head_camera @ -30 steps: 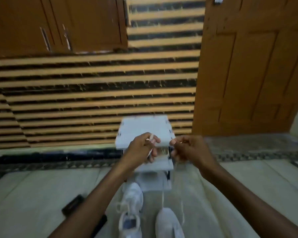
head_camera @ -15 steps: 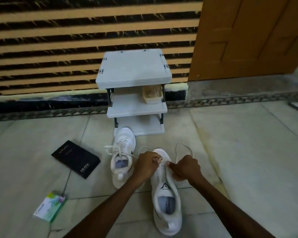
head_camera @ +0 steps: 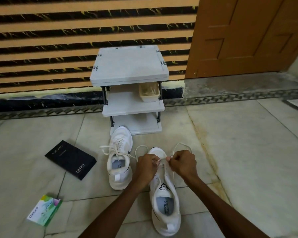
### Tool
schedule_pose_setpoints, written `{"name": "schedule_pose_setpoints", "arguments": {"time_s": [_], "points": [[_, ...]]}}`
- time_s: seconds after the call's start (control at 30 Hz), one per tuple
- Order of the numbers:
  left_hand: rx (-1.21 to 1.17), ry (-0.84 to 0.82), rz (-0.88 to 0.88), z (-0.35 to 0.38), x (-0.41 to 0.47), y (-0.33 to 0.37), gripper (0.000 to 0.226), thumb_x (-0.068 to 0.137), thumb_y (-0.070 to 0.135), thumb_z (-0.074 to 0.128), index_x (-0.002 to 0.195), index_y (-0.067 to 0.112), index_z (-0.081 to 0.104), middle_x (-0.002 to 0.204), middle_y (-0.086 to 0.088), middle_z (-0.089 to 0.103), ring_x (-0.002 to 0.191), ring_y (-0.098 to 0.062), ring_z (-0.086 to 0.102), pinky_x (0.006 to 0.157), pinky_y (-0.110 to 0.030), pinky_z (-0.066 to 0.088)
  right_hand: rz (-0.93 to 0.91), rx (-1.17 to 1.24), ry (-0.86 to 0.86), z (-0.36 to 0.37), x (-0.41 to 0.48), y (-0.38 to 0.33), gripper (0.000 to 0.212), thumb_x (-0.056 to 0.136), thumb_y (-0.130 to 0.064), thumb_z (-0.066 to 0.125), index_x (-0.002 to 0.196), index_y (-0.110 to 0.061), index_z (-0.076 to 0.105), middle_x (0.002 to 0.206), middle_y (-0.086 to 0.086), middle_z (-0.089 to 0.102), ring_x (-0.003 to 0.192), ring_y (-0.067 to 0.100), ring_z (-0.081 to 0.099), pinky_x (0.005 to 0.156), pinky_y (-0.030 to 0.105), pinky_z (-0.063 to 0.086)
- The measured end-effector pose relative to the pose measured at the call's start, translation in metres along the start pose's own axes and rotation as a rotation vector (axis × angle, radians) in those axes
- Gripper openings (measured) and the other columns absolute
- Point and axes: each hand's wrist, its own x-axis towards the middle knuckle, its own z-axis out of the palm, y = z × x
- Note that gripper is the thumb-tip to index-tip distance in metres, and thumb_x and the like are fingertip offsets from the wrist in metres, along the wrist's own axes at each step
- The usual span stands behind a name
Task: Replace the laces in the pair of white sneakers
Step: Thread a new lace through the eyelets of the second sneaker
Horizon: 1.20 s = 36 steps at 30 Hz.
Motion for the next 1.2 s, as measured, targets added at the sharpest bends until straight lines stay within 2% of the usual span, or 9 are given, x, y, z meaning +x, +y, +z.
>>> {"name": "schedule_pose_setpoints", "arguments": {"time_s": [0.23, 0.4, 0.57, 0.7, 0.77, 0.83, 0.97, 1.1, 1.2], "points": [[0.14, -0.028, 0.014, 0.001, 0.008, 0.003, 0.018, 0.09, 0.013, 0.06, 0.1, 0.013, 0.075, 0.104, -0.011, 0.072, 0.105, -0.026, 0.062, 0.089, -0.032, 0.048, -0.094, -0.014, 0.085, -0.012, 0.0, -0.011, 0.031, 0.08, -0.024, 0.078, 0.056, -0.023, 0.058, 0.051, -0.017, 0.049, 0.052, 0.003, 0.05, 0.06, 0.018, 0.038], [0.182, -0.032, 0.038, 0.001, 0.01, 0.004, 0.021, 0.089, 0.011, 0.059, 0.103, 0.011, 0.076, 0.107, -0.01, 0.072, 0.107, -0.026, 0.062, 0.088, -0.034, 0.049, -0.132, 0.046, 0.17, -0.028, 0.003, -0.016, 0.034, 0.077, -0.024, 0.08, 0.051, -0.025, 0.057, 0.048, -0.017, 0.052, 0.05, 0.0, 0.052, 0.052, 0.012, 0.034], [0.196, -0.023, -0.005, 0.001, 0.011, 0.004, 0.02, 0.087, 0.01, 0.061, 0.102, 0.014, 0.074, 0.108, -0.005, 0.072, 0.106, -0.025, 0.062, 0.085, -0.03, 0.047, -0.131, 0.037, 0.019, -0.036, 0.001, -0.02, 0.024, 0.078, -0.026, 0.08, 0.06, -0.018, 0.068, 0.057, -0.002, 0.068, 0.057, 0.011, 0.068, 0.064, 0.026, 0.056], [-0.236, -0.04, -0.193, -0.013, 0.014, 0.01, 0.012, 0.088, 0.005, 0.061, 0.081, 0.011, 0.07, 0.088, -0.012, 0.073, 0.083, -0.028, 0.068, 0.075, -0.035, 0.054, -0.093, 0.085, -0.186, -0.057, 0.003, -0.029, 0.015, 0.071, -0.005, 0.084, 0.081, -0.011, 0.075, 0.074, 0.004, 0.073, 0.07, 0.015, 0.071, 0.069, 0.024, 0.059], [-0.444, -0.021, -0.226, -0.027, 0.016, 0.021, 0.017, 0.09, 0.004, 0.061, 0.076, 0.014, 0.067, 0.076, -0.007, 0.071, 0.064, -0.016, 0.065, 0.062, -0.028, 0.054, -0.135, 0.124, -0.183, -0.072, 0.005, -0.04, 0.019, 0.073, 0.004, 0.079, 0.087, -0.008, 0.076, 0.078, 0.004, 0.074, 0.071, 0.011, 0.071, 0.07, 0.022, 0.059], [-0.589, 0.023, -0.179, -0.05, 0.018, 0.039, 0.018, 0.091, 0.005, 0.061, 0.077, 0.014, 0.067, 0.07, -0.003, 0.068, 0.059, -0.012, 0.061, 0.058, -0.023, 0.051, -0.234, 0.209, -0.156, -0.089, 0.005, -0.061, 0.01, 0.081, 0.004, 0.071, 0.081, -0.005, 0.076, 0.072, 0.003, 0.074, 0.065, 0.011, 0.072, 0.066, 0.023, 0.06], [-0.793, 0.073, 0.027, -0.116, 0.027, 0.098, 0.022, 0.093, 0.004, 0.06, 0.083, 0.017, 0.074, 0.07, -0.002, 0.068, 0.061, -0.011, 0.06, 0.063, -0.025, 0.052, -0.466, 0.306, -0.06, -0.137, 0.008, -0.128, 0.02, 0.094, -0.016, 0.063, 0.079, -0.012, 0.076, 0.065, 0.001, 0.072, 0.055, 0.009, 0.067, 0.052, 0.02, 0.055], [-0.877, 0.14, 0.184, -0.18, 0.024, 0.159, 0.016, 0.096, 0.018, 0.06, 0.089, 0.014, 0.074, 0.07, -0.001, 0.069, 0.061, -0.009, 0.062, 0.059, -0.02, 0.052, -0.629, 0.318, 0.018, -0.186, 0.012, -0.193, 0.014, 0.091, -0.026, 0.065, 0.091, -0.023, 0.078, 0.086, -0.012, 0.073, 0.076, 0.002, 0.067, 0.06, 0.022, 0.054], [-0.877, 0.218, 0.324, -0.228, 0.018, 0.201, 0.015, 0.095, 0.02, 0.061, 0.09, 0.018, 0.075, 0.075, 0.0, 0.069, 0.067, -0.011, 0.063, 0.064, -0.022, 0.052, -0.682, 0.461, 0.027, -0.23, 0.008, -0.244, 0.008, 0.086, -0.023, 0.07, 0.086, -0.023, 0.078, 0.084, -0.009, 0.074, 0.078, 0.006, 0.069, 0.064, 0.022, 0.056]]}}
